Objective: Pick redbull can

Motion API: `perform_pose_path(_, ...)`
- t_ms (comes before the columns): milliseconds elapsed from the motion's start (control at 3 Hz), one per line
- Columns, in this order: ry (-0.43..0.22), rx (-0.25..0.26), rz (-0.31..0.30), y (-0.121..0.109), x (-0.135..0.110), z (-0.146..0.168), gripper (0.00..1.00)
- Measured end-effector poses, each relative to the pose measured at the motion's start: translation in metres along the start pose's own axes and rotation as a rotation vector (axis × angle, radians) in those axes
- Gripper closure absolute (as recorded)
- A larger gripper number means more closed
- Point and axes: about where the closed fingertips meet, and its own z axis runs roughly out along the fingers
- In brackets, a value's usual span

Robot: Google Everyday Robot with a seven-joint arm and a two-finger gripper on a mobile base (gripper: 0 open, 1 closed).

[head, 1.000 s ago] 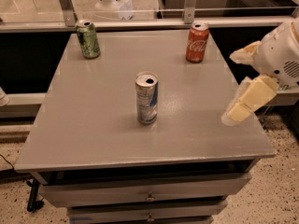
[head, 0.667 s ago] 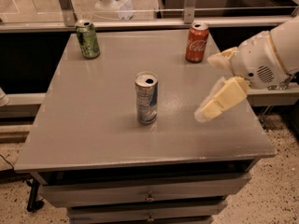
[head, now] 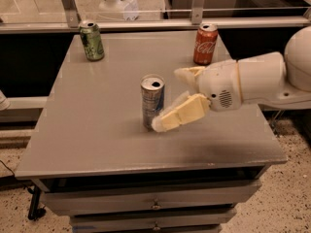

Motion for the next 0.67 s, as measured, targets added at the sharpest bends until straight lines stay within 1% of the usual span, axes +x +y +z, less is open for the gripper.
perform_pose_path(333,-0.097,-0.025,-0.006,0.009,-0.003,0.038,0.0)
perform_pose_path(667,-0.126,-0.019,-0.021,0.005,0.007,0.059,0.16)
